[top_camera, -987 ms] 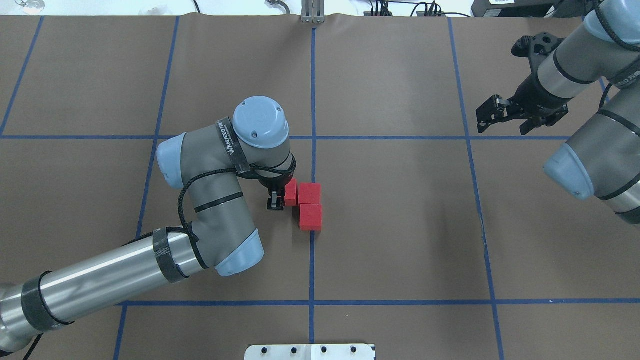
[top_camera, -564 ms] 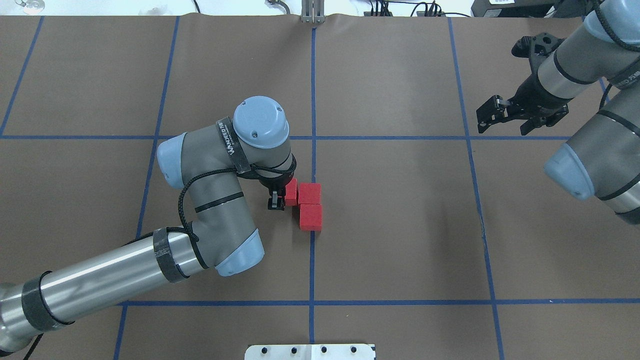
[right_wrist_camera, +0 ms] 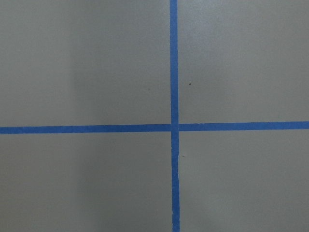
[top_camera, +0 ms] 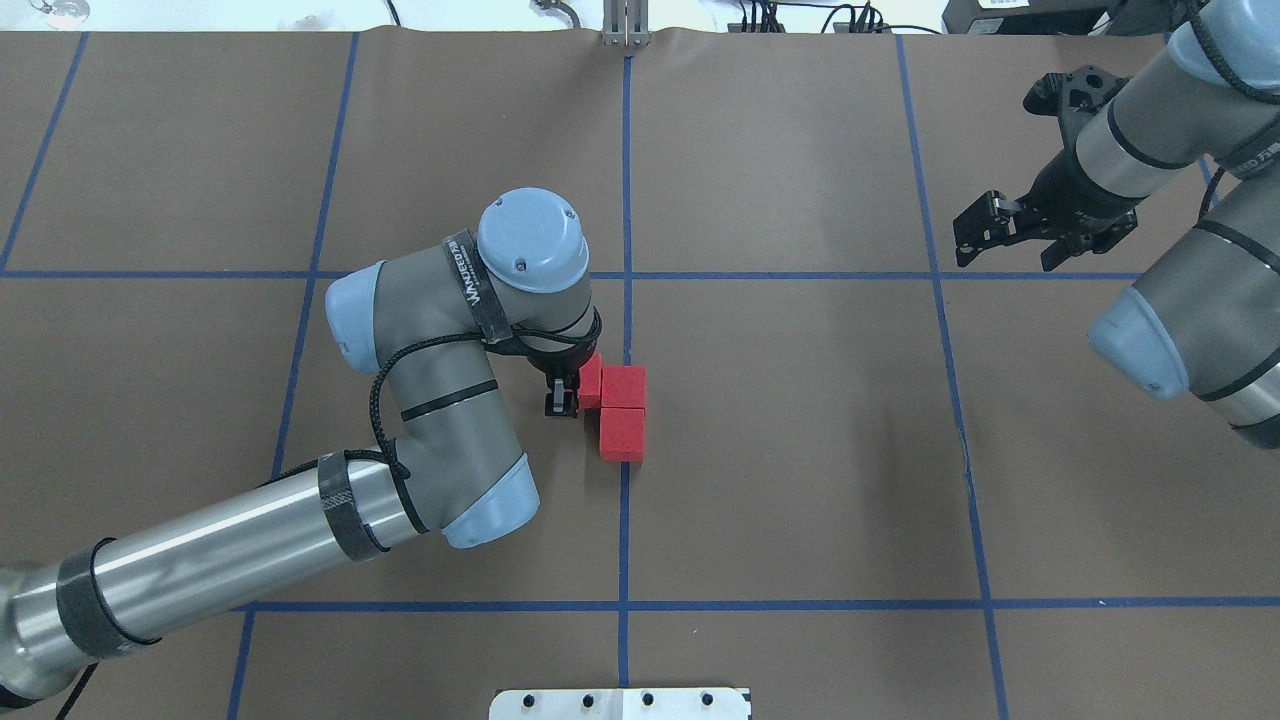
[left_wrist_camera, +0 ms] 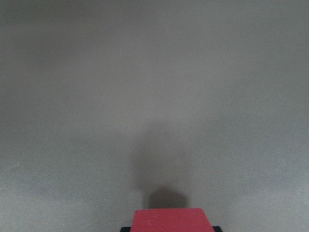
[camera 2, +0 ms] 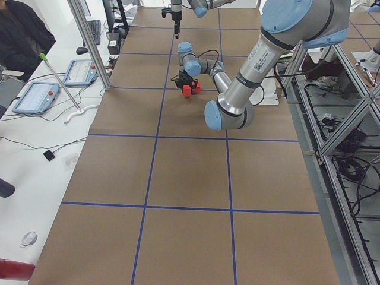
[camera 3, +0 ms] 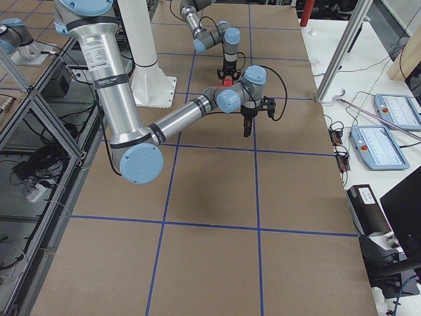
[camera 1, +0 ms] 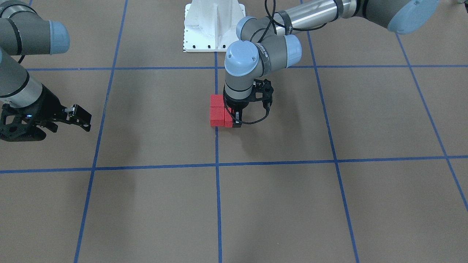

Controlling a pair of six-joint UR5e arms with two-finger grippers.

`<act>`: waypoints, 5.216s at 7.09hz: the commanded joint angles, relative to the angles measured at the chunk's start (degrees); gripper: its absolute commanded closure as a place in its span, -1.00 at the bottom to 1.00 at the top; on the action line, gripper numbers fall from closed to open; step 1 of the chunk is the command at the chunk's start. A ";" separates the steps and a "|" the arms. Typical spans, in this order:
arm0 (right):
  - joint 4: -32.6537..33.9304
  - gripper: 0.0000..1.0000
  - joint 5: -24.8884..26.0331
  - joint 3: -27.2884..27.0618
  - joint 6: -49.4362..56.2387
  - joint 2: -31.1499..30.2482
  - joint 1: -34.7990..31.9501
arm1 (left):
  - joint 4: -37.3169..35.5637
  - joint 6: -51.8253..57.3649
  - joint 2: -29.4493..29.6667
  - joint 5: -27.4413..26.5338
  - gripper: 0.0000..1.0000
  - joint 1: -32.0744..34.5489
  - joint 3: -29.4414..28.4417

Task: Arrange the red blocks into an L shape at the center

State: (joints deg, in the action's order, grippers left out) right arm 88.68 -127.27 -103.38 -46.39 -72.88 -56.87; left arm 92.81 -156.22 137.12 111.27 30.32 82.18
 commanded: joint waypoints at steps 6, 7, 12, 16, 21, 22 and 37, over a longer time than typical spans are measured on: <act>0.00 -0.99 0.00 0.02 0.07 0.11 0.00 | 0.00 -0.14 0.08 0.00 1.00 -0.09 -0.53; 0.00 -0.99 0.00 0.02 0.07 0.11 0.00 | 0.00 -0.14 0.08 0.00 1.00 0.00 -0.61; 0.00 -0.99 0.00 0.10 -0.01 0.28 0.00 | -0.44 0.65 0.08 0.61 -1.00 -0.35 -0.27; 0.00 -0.99 0.00 0.02 -0.01 0.28 -0.09 | -1.14 4.52 -3.34 6.86 -1.00 3.25 4.30; 0.00 -0.99 0.09 0.10 -0.01 0.28 0.00 | -0.70 5.22 -3.44 6.94 -1.00 2.29 1.58; 0.00 -0.99 0.09 0.10 -0.01 0.28 0.00 | -0.70 5.22 -3.44 6.94 -1.00 2.28 1.58; 0.00 -0.99 0.00 0.02 0.07 0.02 -0.09 | -0.79 4.87 -5.37 7.38 -1.00 0.09 3.52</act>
State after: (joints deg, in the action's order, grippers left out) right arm 88.68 -127.19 -103.35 -46.32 -72.83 -56.91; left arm 92.04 -151.17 131.72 118.65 30.80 85.67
